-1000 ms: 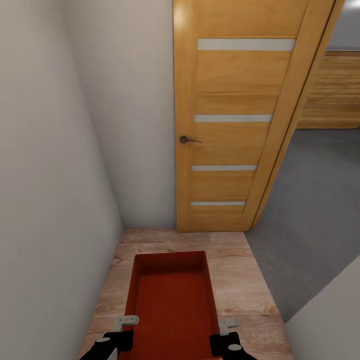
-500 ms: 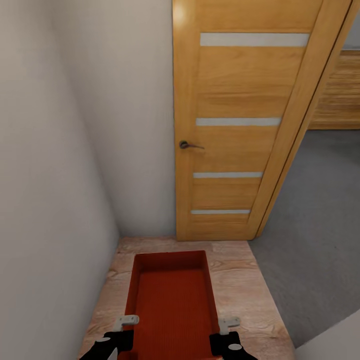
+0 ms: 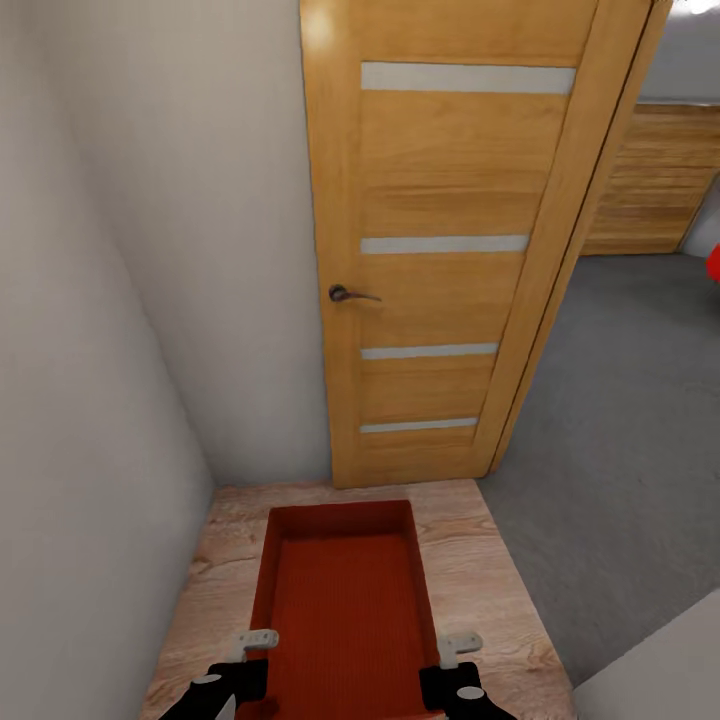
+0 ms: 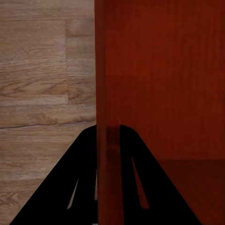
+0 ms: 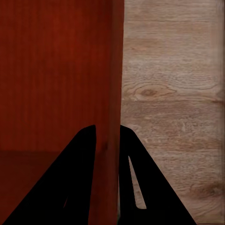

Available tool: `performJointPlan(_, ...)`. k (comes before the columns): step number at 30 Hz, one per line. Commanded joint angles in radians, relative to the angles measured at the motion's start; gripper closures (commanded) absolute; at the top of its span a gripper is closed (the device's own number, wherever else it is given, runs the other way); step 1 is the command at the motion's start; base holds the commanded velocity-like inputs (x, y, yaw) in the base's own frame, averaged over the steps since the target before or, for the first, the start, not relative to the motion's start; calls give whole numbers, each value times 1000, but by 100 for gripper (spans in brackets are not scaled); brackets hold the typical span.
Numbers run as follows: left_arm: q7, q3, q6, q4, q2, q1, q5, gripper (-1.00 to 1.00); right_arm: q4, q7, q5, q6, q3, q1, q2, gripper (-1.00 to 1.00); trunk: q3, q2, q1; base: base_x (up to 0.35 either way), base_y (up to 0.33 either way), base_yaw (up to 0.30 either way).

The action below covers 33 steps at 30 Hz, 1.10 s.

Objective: Move the two storage containers from the living room to the garage. In the garage, place one container on the floor and stack the other container on top of it (either order is fine).

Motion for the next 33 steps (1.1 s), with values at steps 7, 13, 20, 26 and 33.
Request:
performJointPlan(7, 9, -1, 7, -7, 5, 0, -9, 100, 23, -5, -22, -4, -9, -1, -13, 100, -1, -1, 0, 0, 0, -287)
performJointPlan(13, 8, -1, 7, -7, 5, 0, -9, 100, 22, -5, -22, -4, -9, -1, -13, 100, -1, -1, 0, 0, 0, -287)
performJointPlan(20, 7, -1, 6, -10, 4, 0, -9, 100, 22, -5, -22, -4, -9, -1, -13, 100, -1, -1, 0, 0, 0, -287)
performJointPlan(26, 8, -1, 7, -11, 5, 0, -9, 100, 22, -5, -22, -4, -9, -1, -13, 100, -1, -1, 0, 0, 0, -287)
performJointPlan(33, 8, -2, 6, -11, 5, 0, -9, 100, 22, -5, -22, -4, -9, -1, -13, 100, -1, -1, 0, 0, 0, -287)
